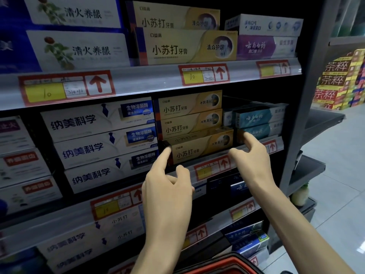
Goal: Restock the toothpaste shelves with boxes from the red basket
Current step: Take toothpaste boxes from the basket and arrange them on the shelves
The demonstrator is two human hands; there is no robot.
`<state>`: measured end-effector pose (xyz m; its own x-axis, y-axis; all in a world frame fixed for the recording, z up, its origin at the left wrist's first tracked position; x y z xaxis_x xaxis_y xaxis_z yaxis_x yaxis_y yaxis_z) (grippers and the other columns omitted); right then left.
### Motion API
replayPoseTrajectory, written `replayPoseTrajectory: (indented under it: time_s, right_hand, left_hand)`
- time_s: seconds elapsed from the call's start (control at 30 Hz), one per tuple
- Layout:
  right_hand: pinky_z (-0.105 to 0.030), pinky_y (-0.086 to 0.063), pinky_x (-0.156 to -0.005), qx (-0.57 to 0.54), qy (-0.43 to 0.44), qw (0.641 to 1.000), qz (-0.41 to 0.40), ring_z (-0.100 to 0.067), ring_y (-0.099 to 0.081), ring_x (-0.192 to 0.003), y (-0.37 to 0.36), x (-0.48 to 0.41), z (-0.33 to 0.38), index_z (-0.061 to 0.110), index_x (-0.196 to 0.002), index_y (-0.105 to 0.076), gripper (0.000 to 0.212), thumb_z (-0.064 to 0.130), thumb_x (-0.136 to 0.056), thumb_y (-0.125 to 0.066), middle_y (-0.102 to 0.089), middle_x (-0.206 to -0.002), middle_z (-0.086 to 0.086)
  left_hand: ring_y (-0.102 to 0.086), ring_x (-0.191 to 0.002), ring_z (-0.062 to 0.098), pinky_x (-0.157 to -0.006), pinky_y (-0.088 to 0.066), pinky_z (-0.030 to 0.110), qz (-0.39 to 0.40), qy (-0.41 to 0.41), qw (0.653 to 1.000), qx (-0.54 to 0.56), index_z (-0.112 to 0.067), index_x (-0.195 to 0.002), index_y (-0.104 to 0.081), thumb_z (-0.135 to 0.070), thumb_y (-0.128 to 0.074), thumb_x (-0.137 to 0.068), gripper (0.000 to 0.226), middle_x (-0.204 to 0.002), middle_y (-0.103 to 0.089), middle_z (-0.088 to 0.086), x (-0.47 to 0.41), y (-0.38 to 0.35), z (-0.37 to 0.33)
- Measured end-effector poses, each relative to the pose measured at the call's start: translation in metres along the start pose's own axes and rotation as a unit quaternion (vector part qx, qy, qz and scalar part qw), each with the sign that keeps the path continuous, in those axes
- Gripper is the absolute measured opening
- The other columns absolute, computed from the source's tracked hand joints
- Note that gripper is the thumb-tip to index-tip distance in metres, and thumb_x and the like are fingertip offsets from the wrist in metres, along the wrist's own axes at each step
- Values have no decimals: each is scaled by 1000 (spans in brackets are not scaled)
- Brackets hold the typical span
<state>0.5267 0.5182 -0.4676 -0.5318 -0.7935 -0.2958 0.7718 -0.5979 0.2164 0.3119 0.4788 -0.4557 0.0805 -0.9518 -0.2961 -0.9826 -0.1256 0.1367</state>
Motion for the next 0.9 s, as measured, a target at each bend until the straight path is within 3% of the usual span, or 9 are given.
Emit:
replayPoseTrajectory:
  time_s: [0.03, 0.1, 0.17, 0.27, 0.37, 0.5, 0.63, 0.77, 0.9]
  right_hand:
    - [-19, -43, -89, -19, 13, 1000, -11, 1, -60, -108, 3, 3, 5, 27, -158, -39, 70, 16, -92, -61, -45, -157, 7]
    - [-36, -53, -98, -58, 26, 998, -24, -4, -63, -115, 11, 7, 11, 34, -148, -51, 66, 22, -84, -63, -55, -145, 13]
    - [-50, -54, -101, -114, 17, 993, -23, -20, -64, -120, 18, 15, 15, 37, -137, -60, 57, 20, -83, -65, -62, -133, 11]
    - [-42, -58, -93, -221, -11, 975, 9, -22, -67, -118, 25, 43, 19, 33, -126, -68, 42, 8, -93, -65, -66, -128, 1]
    - [-42, -56, -97, -266, -46, 962, 36, -22, -68, -118, 30, 77, 13, 32, -120, -71, 37, 7, -94, -64, -68, -129, -4]
    - [-43, -52, -103, -294, -80, 950, 68, -22, -70, -116, 44, 119, 7, 21, -129, -68, 36, 10, -96, -59, -69, -131, -8]
    - [-45, -48, -106, -354, -120, 921, 105, -26, -68, -121, 53, 167, 0, 14, -134, -64, 45, 15, -90, -57, -69, -132, -12]
    - [-44, -48, -105, -323, -145, 924, 145, -25, -67, -123, 43, 205, -16, 15, -132, -67, 52, 22, -80, -61, -70, -131, -11]
    - [-44, -50, -106, -302, -185, 925, 136, -24, -68, -120, 38, 227, -37, 14, -130, -68, 39, 13, -92, -56, -70, -130, -11]
  left_hand:
    - [-64, -53, 3, -76, -56, 32, -4, -18, 1000, 19, -38, -149, -47, -22, -53, -104, 49, -84, -78, -6, 2, 2, -3]
    - [-70, -63, 8, -78, -57, 31, -10, -29, 997, 71, -34, -140, -58, -20, -55, -103, 39, -114, -73, -17, 3, 8, -2]
    - [-74, -79, 13, -85, -57, 32, -6, -12, 993, 116, -31, -130, -66, -20, -54, -103, 31, -117, -74, -16, 3, 17, 4]
    - [-75, -99, 20, -95, -53, 40, 27, 26, 983, 178, -25, -125, -69, -21, -48, -105, 28, -114, -77, -5, 17, 31, 14]
    - [-73, -108, 22, -103, -49, 45, 59, 51, 977, 198, -21, -128, -67, -24, -44, -106, 32, -119, -76, 0, 44, 55, 32]
    - [-69, -119, 24, -112, -40, 50, 64, 131, 953, 264, -18, -135, -63, -39, -42, -101, 45, -128, -72, 3, 77, 95, 66]
    - [-64, -126, 31, -113, -37, 50, 51, 165, 916, 363, -10, -140, -58, -36, -30, -109, 49, -136, -67, 12, 100, 123, 77]
    - [-62, -128, 32, -113, -37, 50, 52, 171, 904, 389, -8, -142, -56, -34, -32, -107, 50, -138, -65, 16, 116, 134, 83]
    - [-63, -126, 32, -117, -37, 48, 49, 188, 900, 390, -7, -141, -56, -34, -38, -101, 51, -135, -66, 18, 124, 138, 88]
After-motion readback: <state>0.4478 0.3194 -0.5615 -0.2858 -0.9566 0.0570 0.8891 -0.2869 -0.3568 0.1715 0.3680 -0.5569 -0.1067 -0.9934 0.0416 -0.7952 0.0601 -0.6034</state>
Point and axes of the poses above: each hand's wrist, its own x-axis away from the middle knuckle, its own y-axis out of the back of the hand, z = x × y, the point moved 5 cm from there along -x, towards the middle knuckle
